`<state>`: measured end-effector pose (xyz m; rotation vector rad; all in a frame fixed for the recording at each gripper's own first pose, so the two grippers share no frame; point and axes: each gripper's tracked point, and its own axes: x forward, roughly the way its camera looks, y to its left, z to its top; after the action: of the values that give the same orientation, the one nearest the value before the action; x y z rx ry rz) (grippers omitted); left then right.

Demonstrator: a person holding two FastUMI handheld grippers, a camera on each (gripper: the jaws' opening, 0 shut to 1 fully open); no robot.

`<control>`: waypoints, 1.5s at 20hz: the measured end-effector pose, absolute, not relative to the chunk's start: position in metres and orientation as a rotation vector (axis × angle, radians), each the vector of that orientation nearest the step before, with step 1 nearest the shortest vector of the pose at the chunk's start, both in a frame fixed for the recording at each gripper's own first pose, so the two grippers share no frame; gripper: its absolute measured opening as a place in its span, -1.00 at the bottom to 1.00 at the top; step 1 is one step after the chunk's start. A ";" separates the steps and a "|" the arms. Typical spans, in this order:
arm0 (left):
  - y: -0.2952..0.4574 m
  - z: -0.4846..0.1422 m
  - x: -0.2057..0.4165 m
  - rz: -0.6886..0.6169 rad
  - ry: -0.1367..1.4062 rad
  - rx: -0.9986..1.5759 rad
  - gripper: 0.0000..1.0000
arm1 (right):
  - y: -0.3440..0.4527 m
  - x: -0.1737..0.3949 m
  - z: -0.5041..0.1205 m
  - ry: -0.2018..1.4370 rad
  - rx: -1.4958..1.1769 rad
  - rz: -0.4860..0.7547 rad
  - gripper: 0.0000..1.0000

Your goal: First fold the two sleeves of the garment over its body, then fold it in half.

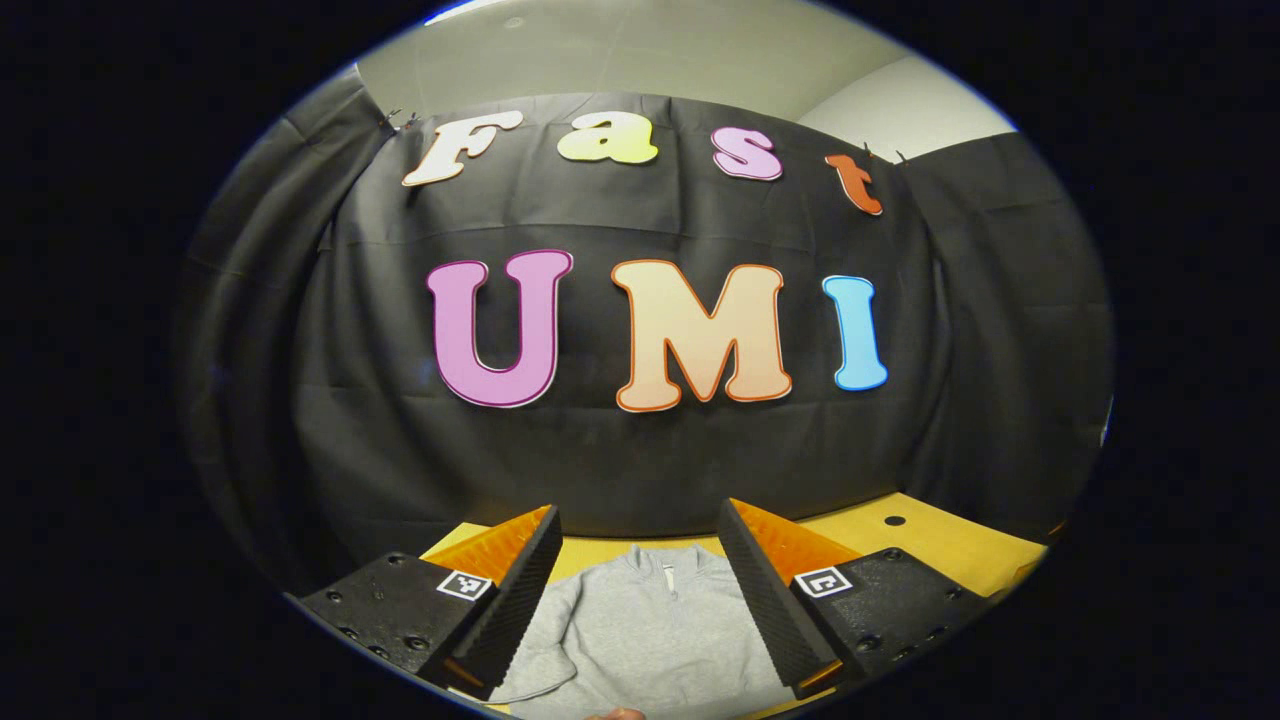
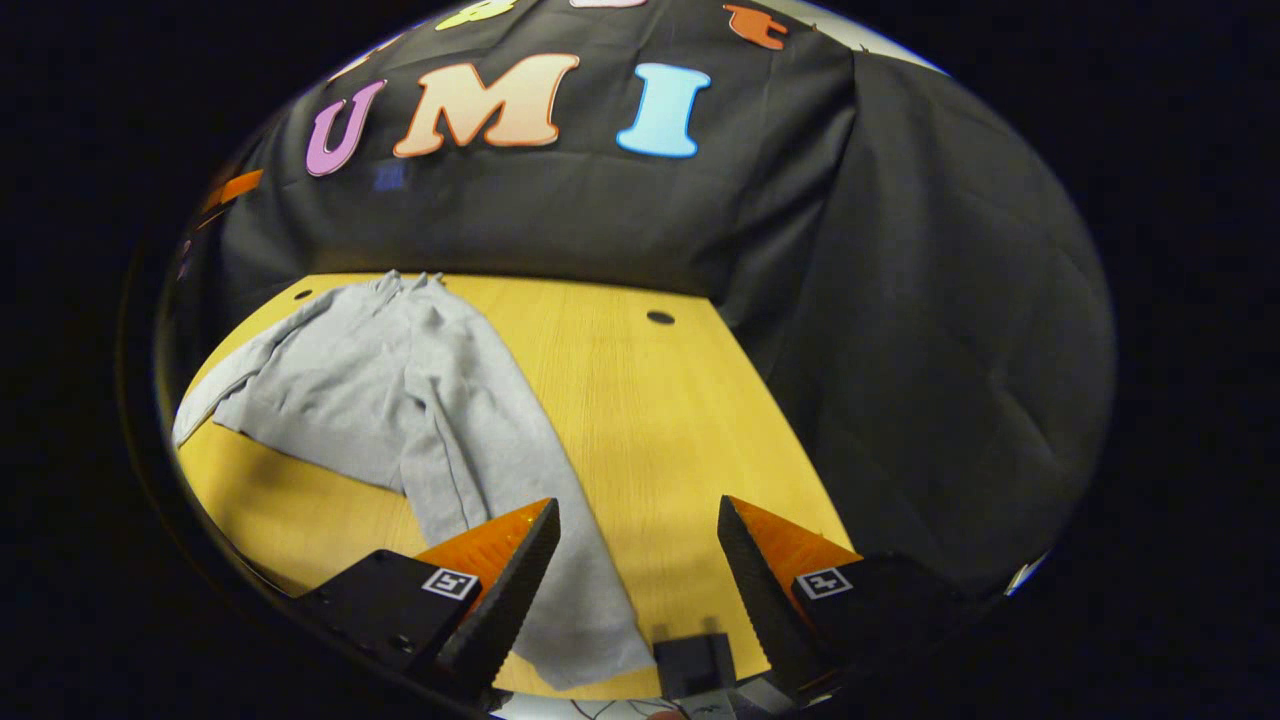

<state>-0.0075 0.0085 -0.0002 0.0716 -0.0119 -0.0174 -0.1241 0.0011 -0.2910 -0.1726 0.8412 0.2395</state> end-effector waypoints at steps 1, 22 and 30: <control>0.005 -0.001 -0.008 -0.021 -0.010 0.067 0.87 | 0.003 -0.137 -0.302 0.881 -0.169 0.258 1.00; -0.047 -0.019 -0.047 0.068 0.013 0.087 0.87 | 0.020 -0.204 -0.371 1.271 -0.130 0.510 -0.59; -0.009 -0.018 -0.040 0.080 0.034 0.070 0.86 | 0.038 -0.207 -0.358 1.312 0.045 0.365 -0.85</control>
<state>-0.0404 -0.0091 -0.0179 0.0705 0.0337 0.0797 -0.2071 0.0385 -0.3582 0.0450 1.3116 0.3649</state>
